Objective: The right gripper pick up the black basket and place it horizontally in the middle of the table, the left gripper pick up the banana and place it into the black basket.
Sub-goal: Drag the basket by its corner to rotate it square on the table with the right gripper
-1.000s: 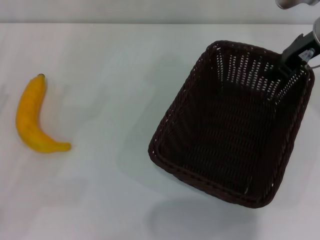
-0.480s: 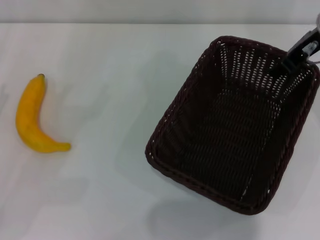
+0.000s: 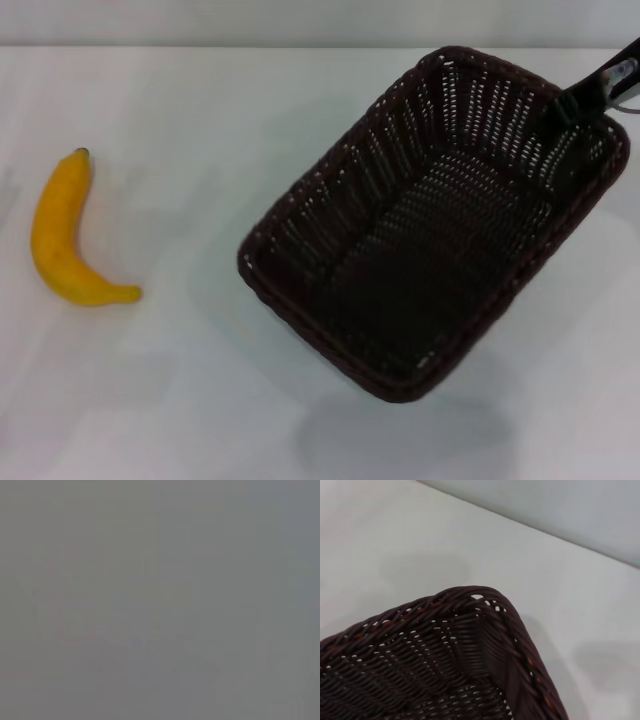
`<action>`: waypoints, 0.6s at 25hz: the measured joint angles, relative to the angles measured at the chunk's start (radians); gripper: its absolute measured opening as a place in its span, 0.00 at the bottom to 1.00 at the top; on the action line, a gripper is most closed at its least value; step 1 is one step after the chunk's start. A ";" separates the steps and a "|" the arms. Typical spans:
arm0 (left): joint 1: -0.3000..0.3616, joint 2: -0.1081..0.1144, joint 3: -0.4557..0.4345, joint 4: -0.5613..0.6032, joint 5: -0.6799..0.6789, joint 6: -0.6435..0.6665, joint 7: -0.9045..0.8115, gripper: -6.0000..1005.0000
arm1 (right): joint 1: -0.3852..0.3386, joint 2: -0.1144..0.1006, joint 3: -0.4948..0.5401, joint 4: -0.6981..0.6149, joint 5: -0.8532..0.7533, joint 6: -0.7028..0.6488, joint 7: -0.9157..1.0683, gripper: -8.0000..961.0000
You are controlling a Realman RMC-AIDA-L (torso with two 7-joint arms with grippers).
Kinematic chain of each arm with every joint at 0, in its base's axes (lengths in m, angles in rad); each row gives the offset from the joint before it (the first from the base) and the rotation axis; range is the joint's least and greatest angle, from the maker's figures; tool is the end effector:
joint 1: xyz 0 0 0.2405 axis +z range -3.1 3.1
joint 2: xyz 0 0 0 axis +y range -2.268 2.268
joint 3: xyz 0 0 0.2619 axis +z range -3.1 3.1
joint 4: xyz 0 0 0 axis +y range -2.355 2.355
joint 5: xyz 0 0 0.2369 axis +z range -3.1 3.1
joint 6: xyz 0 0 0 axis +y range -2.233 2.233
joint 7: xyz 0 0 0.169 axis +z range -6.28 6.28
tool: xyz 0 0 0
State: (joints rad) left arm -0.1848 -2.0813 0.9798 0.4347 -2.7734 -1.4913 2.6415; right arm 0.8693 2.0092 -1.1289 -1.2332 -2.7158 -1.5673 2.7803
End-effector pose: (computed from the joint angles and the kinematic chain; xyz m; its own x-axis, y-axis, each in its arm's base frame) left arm -0.3607 0.3113 0.1106 0.5722 -0.4755 0.6682 0.7402 -0.0514 -0.6704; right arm 0.1445 0.4598 0.0442 0.6195 -0.7845 -0.0266 -0.6523 -0.4957 -0.5734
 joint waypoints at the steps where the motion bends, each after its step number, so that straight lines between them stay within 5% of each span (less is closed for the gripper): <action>1: 0.000 0.000 0.000 0.000 0.000 0.000 -0.003 0.85 | -0.002 0.000 0.003 -0.004 0.005 -0.006 0.020 0.27; 8: 0.007 0.001 0.000 -0.001 0.000 -0.001 -0.019 0.85 | -0.021 0.017 0.127 -0.031 0.026 -0.058 0.059 0.24; 15: 0.011 0.001 0.000 0.003 0.000 -0.003 -0.043 0.85 | -0.043 0.010 0.182 -0.032 0.035 -0.058 0.061 0.19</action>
State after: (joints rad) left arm -0.1741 -2.0801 0.9801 0.4378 -2.7732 -1.4940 2.5981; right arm 0.8267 2.0196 -0.9471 -1.2651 -2.6809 -1.6249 2.8409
